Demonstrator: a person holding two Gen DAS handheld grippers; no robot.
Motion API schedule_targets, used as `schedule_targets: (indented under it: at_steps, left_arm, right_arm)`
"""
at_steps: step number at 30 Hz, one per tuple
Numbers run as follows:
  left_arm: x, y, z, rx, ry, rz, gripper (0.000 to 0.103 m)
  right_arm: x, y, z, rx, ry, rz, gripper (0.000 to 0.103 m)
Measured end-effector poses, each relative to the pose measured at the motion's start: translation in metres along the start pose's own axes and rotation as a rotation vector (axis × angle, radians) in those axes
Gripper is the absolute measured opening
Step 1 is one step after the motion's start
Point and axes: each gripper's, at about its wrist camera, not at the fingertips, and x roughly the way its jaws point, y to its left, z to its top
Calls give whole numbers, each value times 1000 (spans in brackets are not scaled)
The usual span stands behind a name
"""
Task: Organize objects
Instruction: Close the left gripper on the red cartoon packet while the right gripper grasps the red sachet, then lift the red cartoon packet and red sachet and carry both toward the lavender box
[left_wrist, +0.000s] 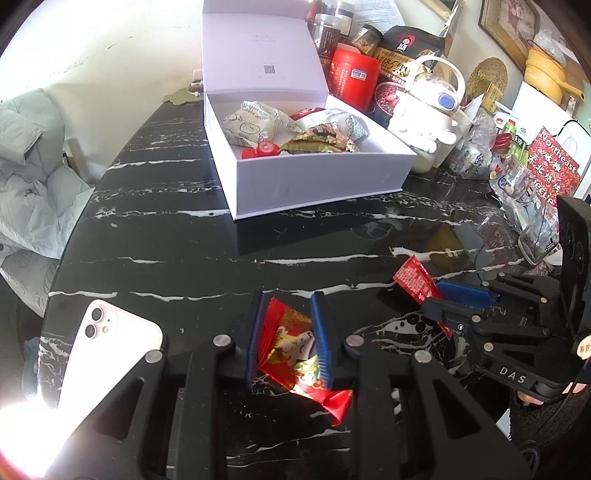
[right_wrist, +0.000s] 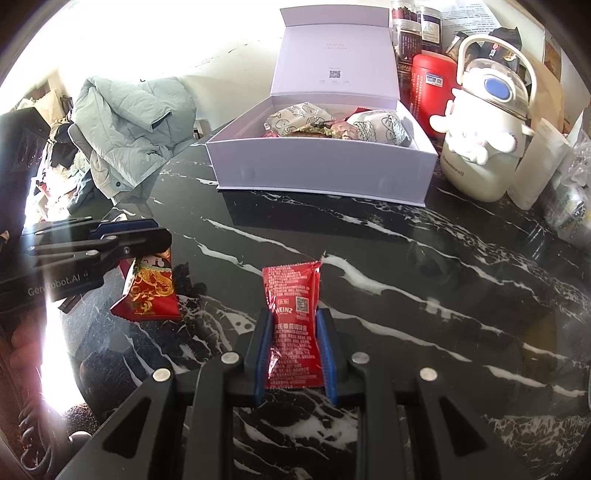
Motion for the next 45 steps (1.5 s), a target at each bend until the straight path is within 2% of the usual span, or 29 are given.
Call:
schedule_targets:
  at_steps: [1,6,11,12,14,16,18,19,29,32,35,38,40,45]
  left_arm:
    - [-2,0,1,1,-3,3,6]
    - [-2,-1,6,17,-1,8,5]
    - [-2,1,2,2,15,-64,6]
    - [-3,0,2,5,18,-65,8]
    - [-4,-5,1,18,31,-62,20]
    - [-5,-11,-2,30,41,-68,49]
    - [-7,-17,-6,41,33,-93,58]
    - [-8,-19,-7,47,35,-98,59]
    - [13,-39,-22,52,141,-112,60]
    - [13,-44,-27,78,137,-62,61]
    - [14,-54,-32,165,157,44,61]
    - [12,-52,-34,165,145,52,61]
    - [11,-49,-31,159,140,59,46]
    - [11,-38,-23,126,175,17,45]
  right_arm:
    - [-1,0,0,1,-2,1,24]
    - [-2,1,1,0,-8,-1,24]
    - [-5,0,-2,4,-8,7,24]
    - [-5,0,-2,4,-7,7,24]
    - [-5,0,-2,6,-7,10,24]
    - [-7,0,-3,7,-11,7,24]
    - [-9,-1,-4,9,-16,2,25]
    - [-11,-2,-5,10,-18,-2,25]
    - [-20,-11,-20,29,-14,-32,25]
    - [-21,-9,-23,22,-11,-34,25]
    - [-20,-5,-25,10,-6,-29,25]
    - [-19,0,-27,-2,2,-19,25]
    - [-19,1,-28,-3,5,-14,25]
    - [-24,1,-26,10,-8,-7,25]
